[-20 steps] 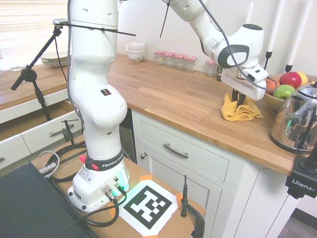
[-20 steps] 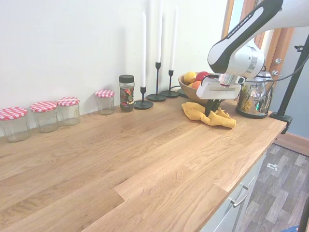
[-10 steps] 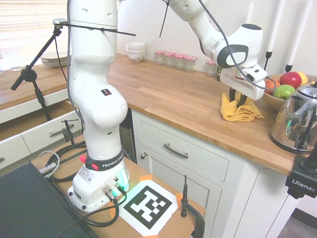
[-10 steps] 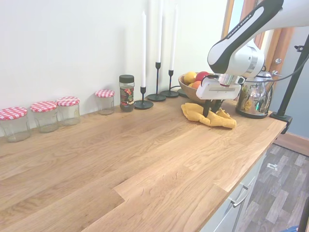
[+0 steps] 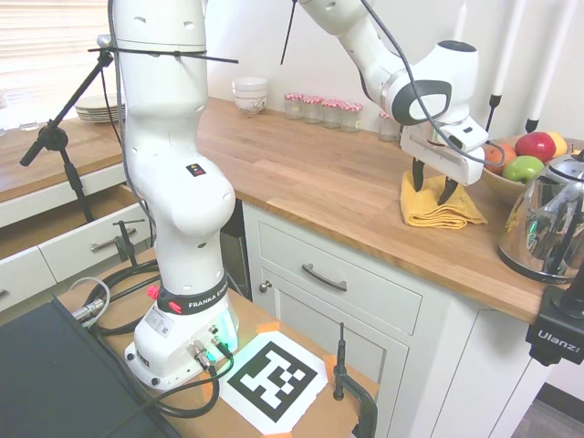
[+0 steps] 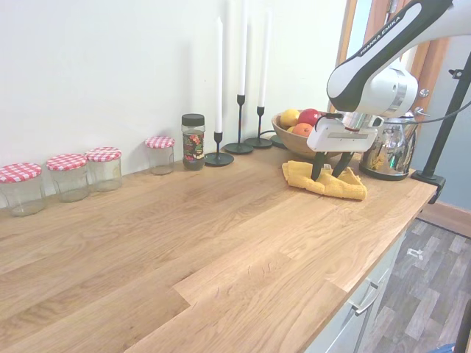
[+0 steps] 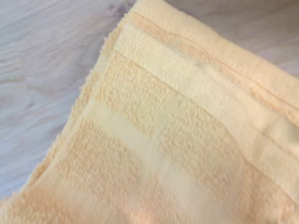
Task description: Wipe the counter
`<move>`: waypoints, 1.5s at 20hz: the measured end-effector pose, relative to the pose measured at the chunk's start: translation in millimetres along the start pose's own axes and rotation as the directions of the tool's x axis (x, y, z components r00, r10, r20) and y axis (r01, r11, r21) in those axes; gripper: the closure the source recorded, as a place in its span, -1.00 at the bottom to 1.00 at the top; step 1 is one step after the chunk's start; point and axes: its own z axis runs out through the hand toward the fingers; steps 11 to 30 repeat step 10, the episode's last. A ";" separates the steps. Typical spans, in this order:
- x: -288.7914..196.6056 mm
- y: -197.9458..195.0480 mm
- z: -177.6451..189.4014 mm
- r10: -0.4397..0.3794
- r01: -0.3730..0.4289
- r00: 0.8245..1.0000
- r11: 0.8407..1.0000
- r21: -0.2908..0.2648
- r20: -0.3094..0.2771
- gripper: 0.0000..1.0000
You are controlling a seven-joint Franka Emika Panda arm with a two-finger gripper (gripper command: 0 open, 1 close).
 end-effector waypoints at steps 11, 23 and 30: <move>-14.9 23.6 -37.1 0.018 -0.016 0.999 0.999 0.049 -0.036 -1.00; -14.9 23.6 -37.1 0.018 -0.016 0.999 0.999 0.049 -0.036 -1.00; -14.9 23.6 -37.1 0.018 -0.016 0.999 0.999 0.049 -0.036 -1.00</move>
